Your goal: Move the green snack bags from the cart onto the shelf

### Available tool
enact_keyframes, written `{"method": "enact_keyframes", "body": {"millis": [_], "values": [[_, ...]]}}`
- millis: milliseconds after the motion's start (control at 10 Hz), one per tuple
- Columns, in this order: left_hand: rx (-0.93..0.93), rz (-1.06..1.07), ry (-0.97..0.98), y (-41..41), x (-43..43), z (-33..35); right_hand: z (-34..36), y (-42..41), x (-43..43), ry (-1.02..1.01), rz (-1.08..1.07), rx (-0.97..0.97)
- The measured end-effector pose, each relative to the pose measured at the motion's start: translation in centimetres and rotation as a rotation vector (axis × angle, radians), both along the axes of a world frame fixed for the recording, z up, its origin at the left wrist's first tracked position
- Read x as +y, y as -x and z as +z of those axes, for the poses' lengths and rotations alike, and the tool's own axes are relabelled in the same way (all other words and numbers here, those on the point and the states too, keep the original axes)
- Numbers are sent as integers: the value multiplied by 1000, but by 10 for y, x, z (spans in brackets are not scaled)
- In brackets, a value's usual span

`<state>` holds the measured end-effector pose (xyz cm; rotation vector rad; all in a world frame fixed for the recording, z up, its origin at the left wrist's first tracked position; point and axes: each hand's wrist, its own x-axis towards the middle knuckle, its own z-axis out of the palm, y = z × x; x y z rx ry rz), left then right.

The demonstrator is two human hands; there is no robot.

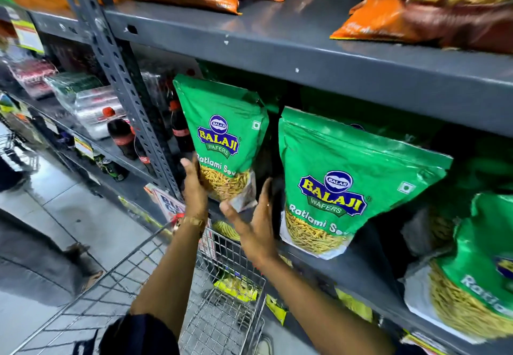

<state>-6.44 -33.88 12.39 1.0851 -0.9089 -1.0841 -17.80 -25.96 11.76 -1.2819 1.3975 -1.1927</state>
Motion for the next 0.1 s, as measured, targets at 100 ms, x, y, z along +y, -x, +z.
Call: {"method": "enact_keyframes", "body": {"millis": [100], "values": [[-249, 146, 115, 12, 31, 3, -4, 13, 41, 122, 157, 19]]}}
